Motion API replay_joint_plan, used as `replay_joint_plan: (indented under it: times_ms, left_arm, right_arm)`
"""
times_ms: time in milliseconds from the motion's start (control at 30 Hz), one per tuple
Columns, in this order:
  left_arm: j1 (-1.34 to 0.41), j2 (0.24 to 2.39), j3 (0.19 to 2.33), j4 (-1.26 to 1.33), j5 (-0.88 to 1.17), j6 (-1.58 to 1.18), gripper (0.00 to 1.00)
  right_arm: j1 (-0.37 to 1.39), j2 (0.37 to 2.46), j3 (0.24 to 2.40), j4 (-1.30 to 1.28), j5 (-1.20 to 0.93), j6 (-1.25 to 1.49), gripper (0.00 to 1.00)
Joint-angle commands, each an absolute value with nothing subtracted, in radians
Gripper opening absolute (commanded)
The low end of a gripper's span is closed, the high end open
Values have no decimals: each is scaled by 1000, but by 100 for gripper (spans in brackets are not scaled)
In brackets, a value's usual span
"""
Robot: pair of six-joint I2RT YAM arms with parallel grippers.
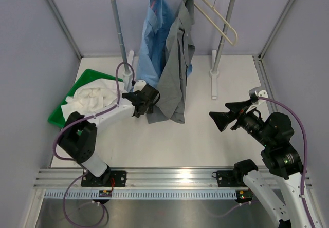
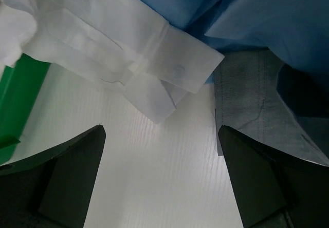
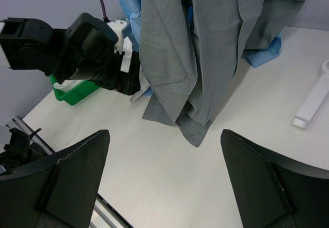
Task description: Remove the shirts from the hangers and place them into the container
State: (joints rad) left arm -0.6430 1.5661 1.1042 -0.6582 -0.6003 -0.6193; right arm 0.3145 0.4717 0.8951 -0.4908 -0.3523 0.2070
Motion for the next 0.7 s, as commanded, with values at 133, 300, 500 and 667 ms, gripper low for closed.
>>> replay_joint_plan:
  times_ms: [133,300,500,667]
  left_arm:
    - [-643,1715,1089,-525,-727,-646,99]
    - [-626,1782,1078,-500,-730,-644,99]
    - [-600,1828,1058,-486,-706,-655,89]
    - [-591,1835,1052,-486,-706,-646,72]
  right_arm:
    - [325,471,891,-460,-357,215,100]
    - [325,474,891,-460,-356,215,99]
    - [325,476,890,-459,-357,215,100]
    - [325,479,890,-456,-360,215,99]
